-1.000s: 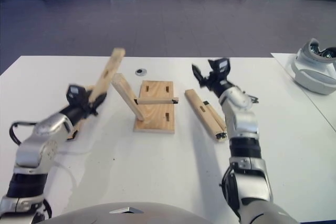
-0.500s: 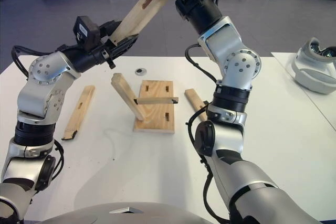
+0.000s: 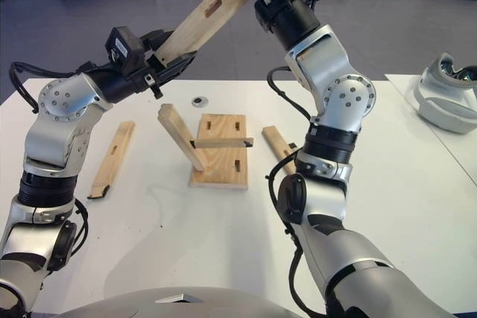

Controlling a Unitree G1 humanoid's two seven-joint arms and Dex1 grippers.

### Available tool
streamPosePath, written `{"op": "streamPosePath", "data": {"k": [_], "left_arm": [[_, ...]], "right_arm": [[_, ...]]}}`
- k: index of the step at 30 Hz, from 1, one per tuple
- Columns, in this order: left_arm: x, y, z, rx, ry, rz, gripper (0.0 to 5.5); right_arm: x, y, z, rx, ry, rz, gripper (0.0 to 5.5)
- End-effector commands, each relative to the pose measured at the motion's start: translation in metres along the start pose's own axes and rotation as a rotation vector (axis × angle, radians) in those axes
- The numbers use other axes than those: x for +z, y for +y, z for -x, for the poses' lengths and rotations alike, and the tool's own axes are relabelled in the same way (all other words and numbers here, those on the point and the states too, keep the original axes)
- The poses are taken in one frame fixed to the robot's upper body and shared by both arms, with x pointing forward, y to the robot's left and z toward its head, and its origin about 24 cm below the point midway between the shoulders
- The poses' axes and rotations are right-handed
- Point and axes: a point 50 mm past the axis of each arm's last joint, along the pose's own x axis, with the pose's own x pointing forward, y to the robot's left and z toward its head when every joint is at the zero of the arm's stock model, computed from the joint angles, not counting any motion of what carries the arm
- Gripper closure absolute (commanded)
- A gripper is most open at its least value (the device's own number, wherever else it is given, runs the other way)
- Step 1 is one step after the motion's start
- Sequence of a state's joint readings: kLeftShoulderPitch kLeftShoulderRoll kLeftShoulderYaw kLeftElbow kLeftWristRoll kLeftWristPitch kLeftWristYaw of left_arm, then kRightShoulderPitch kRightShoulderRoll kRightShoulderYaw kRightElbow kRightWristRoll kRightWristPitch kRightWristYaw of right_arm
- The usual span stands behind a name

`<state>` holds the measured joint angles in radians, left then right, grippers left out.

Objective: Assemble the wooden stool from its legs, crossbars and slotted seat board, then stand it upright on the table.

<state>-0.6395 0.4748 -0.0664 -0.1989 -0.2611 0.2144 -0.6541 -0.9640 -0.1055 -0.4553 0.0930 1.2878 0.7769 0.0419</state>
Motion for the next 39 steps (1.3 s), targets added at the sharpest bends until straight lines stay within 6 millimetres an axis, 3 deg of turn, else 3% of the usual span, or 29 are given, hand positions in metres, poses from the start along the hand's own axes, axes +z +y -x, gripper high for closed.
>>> {"op": "streamPosePath", "data": {"k": [1, 3, 5, 9, 12, 16, 21, 29, 39], "left_arm": [[-0.013, 0.019, 0.012, 0.159, 0.077, 0.010, 2.40], [-0.027, 0.024, 0.030, 0.235, 0.154, 0.035, 1.90], [-0.052, 0.014, 0.053, 0.287, 0.287, 0.069, 1.44], [-0.095, -0.034, 0.074, 0.214, 0.500, 0.242, 1.41], [-0.105, -0.057, 0.074, 0.167, 0.560, 0.315, 1.41], [-0.118, -0.077, 0.079, 0.126, 0.672, 0.360, 1.41], [-0.129, -0.089, 0.086, 0.080, 0.772, 0.377, 1.41], [-0.135, -0.098, 0.088, 0.033, 0.810, 0.412, 1.41], [-0.123, -0.107, 0.071, -0.035, 0.732, 0.453, 1.41]], "right_arm": [[0.019, -0.025, 0.040, -0.226, -0.163, 0.193, 4.49], [0.021, -0.036, 0.075, -0.359, -0.200, 0.345, 4.49], [0.007, -0.042, 0.106, -0.484, -0.175, 0.405, 4.49], [-0.025, -0.052, 0.157, -0.722, -0.073, 0.392, 4.49], [-0.032, -0.052, 0.176, -0.811, -0.042, 0.354, 4.49], [-0.040, -0.056, 0.182, -0.873, -0.052, 0.280, 4.49], [-0.054, -0.060, 0.186, -0.937, -0.092, 0.216, 4.49], [-0.053, -0.047, 0.182, -0.908, -0.130, 0.411, 4.49], [-0.056, -0.043, 0.170, -0.829, -0.074, 0.662, 4.49]]}}
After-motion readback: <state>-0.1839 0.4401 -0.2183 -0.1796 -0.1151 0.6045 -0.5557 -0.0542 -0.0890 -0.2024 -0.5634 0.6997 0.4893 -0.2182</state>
